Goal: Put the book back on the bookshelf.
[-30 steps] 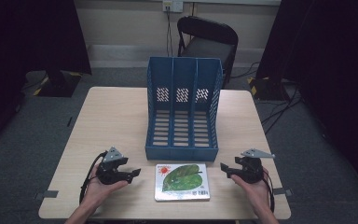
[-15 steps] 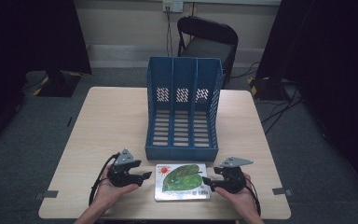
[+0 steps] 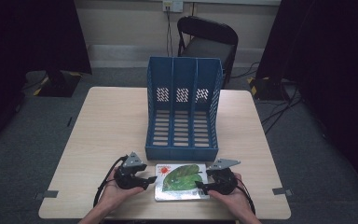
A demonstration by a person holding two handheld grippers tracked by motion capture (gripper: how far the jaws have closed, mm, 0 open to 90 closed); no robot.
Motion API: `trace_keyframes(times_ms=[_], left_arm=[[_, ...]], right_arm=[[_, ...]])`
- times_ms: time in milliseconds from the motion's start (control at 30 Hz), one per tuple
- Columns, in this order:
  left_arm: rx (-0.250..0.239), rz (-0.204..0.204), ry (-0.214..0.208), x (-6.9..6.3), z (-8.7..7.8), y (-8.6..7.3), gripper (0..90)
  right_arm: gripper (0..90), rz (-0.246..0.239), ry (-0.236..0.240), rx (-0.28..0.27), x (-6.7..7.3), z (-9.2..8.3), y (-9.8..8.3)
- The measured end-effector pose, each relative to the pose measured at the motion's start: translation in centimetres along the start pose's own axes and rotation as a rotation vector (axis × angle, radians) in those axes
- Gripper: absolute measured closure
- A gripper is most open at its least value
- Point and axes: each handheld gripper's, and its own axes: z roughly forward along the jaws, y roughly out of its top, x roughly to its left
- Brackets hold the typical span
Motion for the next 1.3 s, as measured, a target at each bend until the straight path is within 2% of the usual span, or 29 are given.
trace_keyframes(times_ms=[167, 300, 467, 600, 933, 967, 1033, 1133, 1300], left_arm=[[0.024, 0.012, -0.011, -0.3, 0.4, -0.1, 34.1], [0.041, 0.017, -0.012, -0.3, 0.6, -0.2, 33.5], [0.050, -0.002, -0.019, -0.2, 0.6, -0.4, 33.4], [0.052, -0.002, -0.015, -0.1, 0.6, -0.4, 33.5], [0.050, -0.052, 0.007, 1.0, 0.2, -0.6, 33.9], [0.050, -0.056, 0.004, 1.1, 0.2, -0.6, 34.0], [0.046, -0.067, -0.009, 1.2, 0.3, -0.6, 34.0], [0.050, -0.083, -0.029, 1.3, 0.4, -0.6, 33.2], [0.050, -0.074, -0.042, 1.0, 0.6, -0.5, 31.5]], right_arm=[[33.2, 0.009, -0.001, -0.003, 0.2, 0.0, -0.1], [32.8, 0.007, 0.024, 0.005, 0.5, 0.1, -0.1], [32.4, 0.006, 0.044, 0.010, 1.0, 0.2, -0.2], [32.4, 0.007, 0.063, 0.019, 1.2, 0.1, -0.3], [34.1, -0.039, 0.139, 0.046, 2.4, 0.0, -0.5], [33.8, -0.030, 0.139, 0.043, 2.5, 0.0, -0.5], [33.1, -0.051, 0.135, 0.047, 2.8, 0.0, -0.5], [34.0, -0.046, 0.139, 0.045, 2.6, 0.1, -0.3], [31.7, -0.044, 0.139, 0.042, 2.5, 0.3, -0.3]])
